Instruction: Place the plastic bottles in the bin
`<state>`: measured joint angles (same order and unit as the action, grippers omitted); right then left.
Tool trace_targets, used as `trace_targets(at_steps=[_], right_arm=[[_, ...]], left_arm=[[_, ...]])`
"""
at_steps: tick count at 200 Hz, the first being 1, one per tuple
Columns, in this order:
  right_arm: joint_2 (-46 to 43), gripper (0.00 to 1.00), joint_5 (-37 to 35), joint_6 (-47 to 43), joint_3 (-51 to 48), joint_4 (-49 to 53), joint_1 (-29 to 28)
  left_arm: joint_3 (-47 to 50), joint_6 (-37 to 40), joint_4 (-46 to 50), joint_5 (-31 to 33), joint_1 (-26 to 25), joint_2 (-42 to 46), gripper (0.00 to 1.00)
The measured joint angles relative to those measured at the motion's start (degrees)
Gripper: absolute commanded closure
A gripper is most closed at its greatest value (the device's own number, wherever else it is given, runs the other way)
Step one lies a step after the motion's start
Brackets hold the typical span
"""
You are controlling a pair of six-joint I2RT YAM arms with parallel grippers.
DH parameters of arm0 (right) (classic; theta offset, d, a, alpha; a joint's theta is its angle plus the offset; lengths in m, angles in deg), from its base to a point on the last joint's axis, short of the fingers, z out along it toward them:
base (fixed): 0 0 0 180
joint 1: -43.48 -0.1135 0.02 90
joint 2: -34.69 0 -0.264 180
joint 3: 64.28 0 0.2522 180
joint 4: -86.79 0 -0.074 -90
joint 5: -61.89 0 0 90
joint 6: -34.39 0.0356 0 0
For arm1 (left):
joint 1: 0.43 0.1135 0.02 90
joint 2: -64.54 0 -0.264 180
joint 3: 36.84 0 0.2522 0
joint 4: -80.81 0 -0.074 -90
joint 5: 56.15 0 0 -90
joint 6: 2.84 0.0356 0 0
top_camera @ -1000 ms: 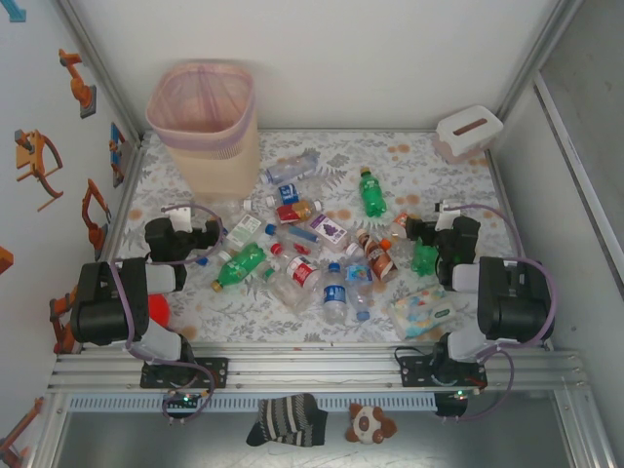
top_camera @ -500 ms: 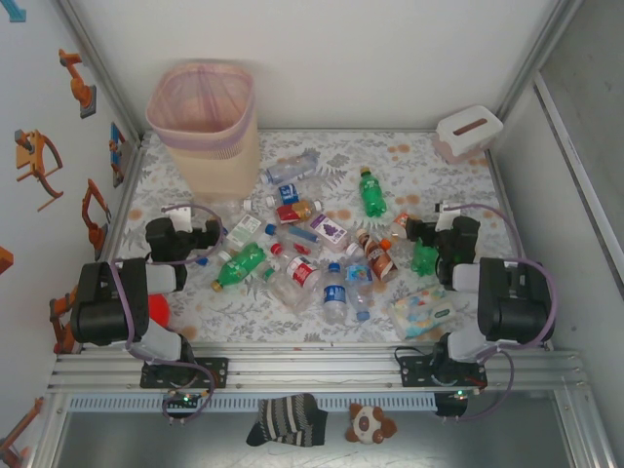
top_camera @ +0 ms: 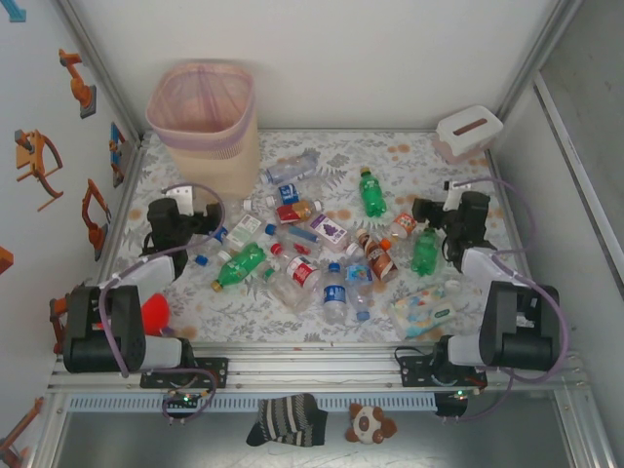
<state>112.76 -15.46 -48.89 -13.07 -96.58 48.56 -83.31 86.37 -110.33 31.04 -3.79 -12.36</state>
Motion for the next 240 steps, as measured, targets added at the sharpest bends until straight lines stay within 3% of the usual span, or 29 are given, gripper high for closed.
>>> trace_targets(at_steps=[52, 127, 164, 240], right_arm=[[1.38, 0.18, 3.02, 6.05, 11.63, 15.69, -0.02], [10.47, 0.2, 3.87, 8.28, 24.09, 30.49, -7.19], [16.74, 0.26, 3.54, 7.89, 28.76, 33.62, -11.58], [25.77, 0.25, 0.68, 3.93, 37.11, 39.23, -16.11]], left_arm=[[-13.42, -8.83, 24.39, 3.1, -0.48, 1.53, 0.04], [-28.57, -12.98, 49.48, -10.16, -0.48, 0.22, 0.03], [-29.38, -13.33, 50.88, -14.01, -0.83, 0.2, 0.02], [-28.24, -8.46, 50.56, -15.13, -0.79, 1.4, 0.02]])
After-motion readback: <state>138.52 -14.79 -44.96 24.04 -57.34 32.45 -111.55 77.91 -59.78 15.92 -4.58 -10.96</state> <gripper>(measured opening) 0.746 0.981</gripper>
